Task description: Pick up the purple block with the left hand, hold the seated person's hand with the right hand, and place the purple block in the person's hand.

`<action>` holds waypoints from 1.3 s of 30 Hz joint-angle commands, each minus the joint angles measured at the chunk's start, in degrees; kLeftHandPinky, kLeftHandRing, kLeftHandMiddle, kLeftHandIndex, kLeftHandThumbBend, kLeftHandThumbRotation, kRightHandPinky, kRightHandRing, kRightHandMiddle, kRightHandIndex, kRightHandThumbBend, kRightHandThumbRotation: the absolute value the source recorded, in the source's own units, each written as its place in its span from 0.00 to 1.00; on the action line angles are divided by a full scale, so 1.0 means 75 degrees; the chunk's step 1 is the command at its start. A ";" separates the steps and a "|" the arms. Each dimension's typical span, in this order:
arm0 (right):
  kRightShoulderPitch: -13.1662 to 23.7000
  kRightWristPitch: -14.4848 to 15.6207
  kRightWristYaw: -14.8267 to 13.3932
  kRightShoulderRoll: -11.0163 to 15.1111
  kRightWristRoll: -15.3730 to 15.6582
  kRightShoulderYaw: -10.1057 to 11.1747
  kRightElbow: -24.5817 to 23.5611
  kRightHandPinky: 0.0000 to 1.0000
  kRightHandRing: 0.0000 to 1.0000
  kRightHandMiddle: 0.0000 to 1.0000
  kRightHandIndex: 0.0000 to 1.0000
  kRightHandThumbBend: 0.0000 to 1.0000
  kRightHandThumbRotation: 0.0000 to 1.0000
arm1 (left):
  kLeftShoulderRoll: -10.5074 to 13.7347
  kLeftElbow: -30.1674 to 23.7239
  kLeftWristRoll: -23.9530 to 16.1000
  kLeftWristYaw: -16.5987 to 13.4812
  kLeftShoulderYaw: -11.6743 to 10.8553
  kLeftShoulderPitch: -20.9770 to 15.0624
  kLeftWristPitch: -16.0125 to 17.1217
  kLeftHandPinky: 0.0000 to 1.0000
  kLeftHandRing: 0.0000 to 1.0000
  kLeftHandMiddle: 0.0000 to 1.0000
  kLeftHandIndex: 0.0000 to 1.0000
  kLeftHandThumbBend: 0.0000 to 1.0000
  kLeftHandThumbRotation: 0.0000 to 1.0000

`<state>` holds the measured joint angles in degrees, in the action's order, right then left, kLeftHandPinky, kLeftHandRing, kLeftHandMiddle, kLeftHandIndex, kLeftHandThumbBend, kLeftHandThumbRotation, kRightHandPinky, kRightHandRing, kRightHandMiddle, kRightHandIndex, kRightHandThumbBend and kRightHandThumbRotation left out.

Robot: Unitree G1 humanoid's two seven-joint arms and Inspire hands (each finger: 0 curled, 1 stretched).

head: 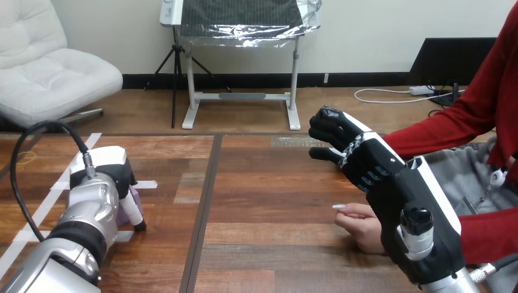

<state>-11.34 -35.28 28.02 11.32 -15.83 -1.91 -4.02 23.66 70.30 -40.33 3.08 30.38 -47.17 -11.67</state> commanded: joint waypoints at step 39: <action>0.0244 0.0031 -0.0003 0.0017 -0.0131 0.0067 -0.0326 0.83 0.89 0.88 0.88 1.00 1.00 | 0.0248 -0.0003 -0.0009 0.0257 -0.0045 -0.0550 -0.0101 0.57 0.76 0.80 0.74 0.89 0.12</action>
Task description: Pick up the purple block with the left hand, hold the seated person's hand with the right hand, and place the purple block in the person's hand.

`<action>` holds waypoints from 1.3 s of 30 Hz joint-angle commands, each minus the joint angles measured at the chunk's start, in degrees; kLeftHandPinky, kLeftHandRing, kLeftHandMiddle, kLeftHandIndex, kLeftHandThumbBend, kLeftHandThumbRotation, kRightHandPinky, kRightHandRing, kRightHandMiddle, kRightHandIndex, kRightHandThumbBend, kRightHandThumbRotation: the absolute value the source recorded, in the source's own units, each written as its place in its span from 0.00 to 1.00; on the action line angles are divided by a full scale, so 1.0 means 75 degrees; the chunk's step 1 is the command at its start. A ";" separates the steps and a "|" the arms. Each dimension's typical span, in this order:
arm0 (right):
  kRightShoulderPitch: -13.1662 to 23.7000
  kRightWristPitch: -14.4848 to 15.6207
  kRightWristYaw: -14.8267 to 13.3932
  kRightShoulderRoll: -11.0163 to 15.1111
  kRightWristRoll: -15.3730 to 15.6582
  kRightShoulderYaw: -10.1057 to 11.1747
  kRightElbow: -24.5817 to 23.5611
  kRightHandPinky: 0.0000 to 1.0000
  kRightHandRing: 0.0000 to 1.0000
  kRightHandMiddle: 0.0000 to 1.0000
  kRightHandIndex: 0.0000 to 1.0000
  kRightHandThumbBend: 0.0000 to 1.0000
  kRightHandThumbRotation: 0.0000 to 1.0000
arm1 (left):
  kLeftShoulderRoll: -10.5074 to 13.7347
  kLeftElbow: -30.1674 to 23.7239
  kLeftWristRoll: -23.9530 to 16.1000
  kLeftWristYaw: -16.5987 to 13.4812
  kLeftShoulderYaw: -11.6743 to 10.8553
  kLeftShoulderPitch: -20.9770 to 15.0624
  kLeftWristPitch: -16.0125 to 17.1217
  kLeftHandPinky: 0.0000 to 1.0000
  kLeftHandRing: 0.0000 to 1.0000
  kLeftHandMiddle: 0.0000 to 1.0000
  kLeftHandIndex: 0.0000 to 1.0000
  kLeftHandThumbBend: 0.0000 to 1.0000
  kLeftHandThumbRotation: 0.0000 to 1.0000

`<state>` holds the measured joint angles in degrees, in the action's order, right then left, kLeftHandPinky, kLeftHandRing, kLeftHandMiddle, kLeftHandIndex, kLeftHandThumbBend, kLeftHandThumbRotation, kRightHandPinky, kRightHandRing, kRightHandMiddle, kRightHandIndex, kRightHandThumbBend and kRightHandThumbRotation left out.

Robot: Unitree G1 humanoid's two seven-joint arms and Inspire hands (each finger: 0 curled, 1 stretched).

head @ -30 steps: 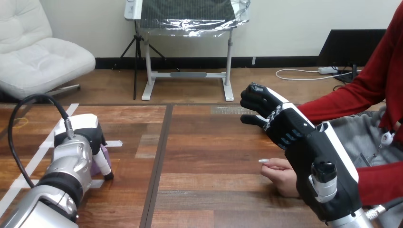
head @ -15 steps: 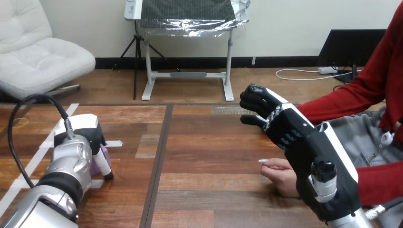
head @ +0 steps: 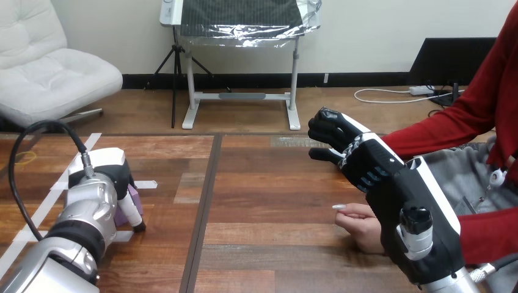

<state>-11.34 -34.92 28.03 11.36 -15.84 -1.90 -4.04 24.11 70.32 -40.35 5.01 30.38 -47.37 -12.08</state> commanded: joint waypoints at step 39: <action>0.0249 -0.0045 0.0014 0.0045 -0.0122 0.0103 -0.0303 0.81 0.89 0.88 0.87 1.00 1.00 | 0.0113 -0.0050 0.0425 -0.1131 -0.0555 -0.0262 -0.0107 0.26 0.35 0.44 0.62 0.69 0.00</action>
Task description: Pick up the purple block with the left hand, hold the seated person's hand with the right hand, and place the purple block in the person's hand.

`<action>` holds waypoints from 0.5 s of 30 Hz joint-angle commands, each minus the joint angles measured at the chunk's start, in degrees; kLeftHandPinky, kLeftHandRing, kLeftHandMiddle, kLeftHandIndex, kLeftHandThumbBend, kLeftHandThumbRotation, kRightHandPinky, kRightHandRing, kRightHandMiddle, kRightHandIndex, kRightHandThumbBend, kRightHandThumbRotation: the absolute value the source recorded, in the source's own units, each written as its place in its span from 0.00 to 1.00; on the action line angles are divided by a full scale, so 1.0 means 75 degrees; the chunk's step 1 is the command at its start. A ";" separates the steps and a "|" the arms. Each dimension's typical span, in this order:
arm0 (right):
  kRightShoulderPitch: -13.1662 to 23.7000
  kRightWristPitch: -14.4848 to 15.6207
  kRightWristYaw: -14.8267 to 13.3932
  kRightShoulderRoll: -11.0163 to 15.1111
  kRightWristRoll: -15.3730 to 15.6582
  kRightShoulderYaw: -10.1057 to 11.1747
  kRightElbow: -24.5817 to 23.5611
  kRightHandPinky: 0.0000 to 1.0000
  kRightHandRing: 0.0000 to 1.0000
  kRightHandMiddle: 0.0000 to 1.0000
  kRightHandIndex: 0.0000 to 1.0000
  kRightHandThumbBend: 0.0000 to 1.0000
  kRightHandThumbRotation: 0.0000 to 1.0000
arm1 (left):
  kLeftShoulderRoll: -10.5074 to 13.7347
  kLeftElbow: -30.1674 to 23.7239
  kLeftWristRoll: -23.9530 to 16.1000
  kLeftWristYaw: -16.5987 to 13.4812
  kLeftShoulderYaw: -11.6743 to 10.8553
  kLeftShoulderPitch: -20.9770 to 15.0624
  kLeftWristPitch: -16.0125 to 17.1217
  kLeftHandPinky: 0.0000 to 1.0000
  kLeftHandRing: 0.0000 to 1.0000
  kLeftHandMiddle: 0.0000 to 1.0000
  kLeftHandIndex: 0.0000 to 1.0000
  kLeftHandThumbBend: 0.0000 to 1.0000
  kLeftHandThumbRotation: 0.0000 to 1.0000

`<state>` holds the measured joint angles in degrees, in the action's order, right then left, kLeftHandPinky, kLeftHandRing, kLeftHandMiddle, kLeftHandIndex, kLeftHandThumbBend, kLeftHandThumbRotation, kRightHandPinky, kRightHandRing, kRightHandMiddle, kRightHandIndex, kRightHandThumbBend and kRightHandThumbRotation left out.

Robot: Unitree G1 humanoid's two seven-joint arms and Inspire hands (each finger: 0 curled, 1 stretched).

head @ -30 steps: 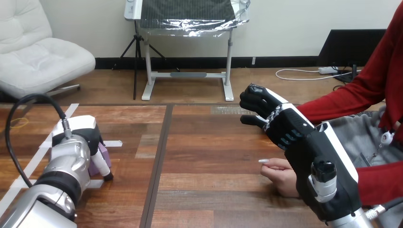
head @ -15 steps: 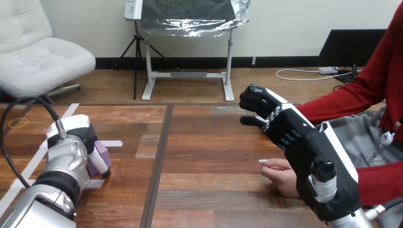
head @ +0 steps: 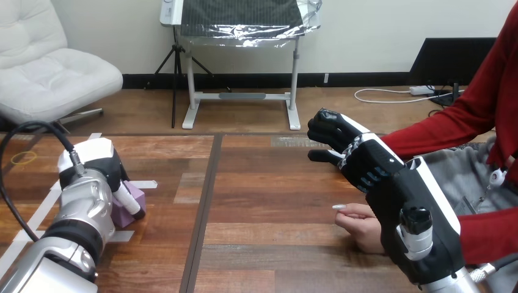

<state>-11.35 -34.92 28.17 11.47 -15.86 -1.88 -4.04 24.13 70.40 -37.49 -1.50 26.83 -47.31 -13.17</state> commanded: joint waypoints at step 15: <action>0.0291 -0.0059 0.0032 0.0042 -0.0145 0.0111 -0.0244 0.81 0.89 0.88 0.87 0.99 1.00 | 0.0154 -0.0126 0.0064 -0.0370 -0.0183 -0.0248 0.0035 0.28 0.37 0.45 0.60 0.68 0.00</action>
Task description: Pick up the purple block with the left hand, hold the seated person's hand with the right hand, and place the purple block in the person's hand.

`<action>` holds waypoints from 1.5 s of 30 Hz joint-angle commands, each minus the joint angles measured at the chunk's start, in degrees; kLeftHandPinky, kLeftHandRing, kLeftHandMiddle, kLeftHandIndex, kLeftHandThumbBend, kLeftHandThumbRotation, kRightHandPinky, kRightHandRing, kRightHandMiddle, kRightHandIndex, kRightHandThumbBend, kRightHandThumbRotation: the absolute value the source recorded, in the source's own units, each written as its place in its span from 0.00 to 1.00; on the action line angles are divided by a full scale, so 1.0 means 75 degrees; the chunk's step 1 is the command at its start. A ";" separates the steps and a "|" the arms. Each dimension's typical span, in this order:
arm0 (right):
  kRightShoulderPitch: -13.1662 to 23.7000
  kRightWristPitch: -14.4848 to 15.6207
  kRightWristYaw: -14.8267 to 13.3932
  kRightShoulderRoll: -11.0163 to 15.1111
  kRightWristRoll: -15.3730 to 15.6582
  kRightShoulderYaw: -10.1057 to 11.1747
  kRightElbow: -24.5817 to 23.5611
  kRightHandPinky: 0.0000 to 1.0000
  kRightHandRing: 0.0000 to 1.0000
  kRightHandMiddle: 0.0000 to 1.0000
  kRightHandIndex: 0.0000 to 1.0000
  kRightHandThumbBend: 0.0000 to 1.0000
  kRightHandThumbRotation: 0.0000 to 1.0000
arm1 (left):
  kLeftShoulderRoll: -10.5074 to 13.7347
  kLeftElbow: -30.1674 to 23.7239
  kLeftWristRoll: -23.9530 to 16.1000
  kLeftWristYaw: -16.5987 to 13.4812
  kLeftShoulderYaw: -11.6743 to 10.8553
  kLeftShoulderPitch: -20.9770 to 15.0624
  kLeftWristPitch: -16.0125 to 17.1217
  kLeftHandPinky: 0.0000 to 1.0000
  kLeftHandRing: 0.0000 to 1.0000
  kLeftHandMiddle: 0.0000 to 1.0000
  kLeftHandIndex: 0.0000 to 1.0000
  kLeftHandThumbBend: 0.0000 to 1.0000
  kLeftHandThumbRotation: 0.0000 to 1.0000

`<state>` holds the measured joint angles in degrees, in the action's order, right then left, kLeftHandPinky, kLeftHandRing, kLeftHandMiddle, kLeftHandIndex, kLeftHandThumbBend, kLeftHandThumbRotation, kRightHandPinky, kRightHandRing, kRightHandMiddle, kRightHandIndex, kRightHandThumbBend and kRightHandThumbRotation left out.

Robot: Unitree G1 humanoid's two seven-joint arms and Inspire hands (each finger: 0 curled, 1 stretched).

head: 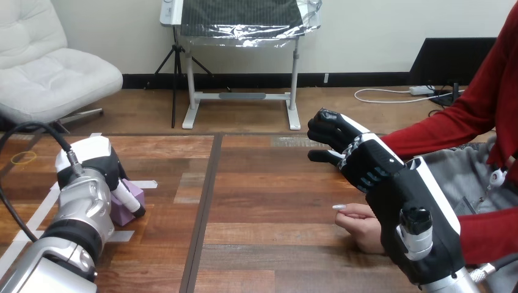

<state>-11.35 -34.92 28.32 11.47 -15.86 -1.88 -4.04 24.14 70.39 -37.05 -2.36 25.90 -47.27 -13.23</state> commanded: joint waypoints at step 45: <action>0.2537 -0.0553 -0.0522 0.1746 0.2187 0.1036 0.2562 0.80 0.85 0.88 0.87 0.93 0.80 | 0.0177 -0.1223 0.0428 -0.0591 -0.0506 -0.0056 0.0126 0.25 0.34 0.40 0.43 0.83 0.00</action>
<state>0.83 -37.07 25.84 21.27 -1.25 4.05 11.44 24.34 67.38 -34.11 -5.19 23.13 -46.37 -12.75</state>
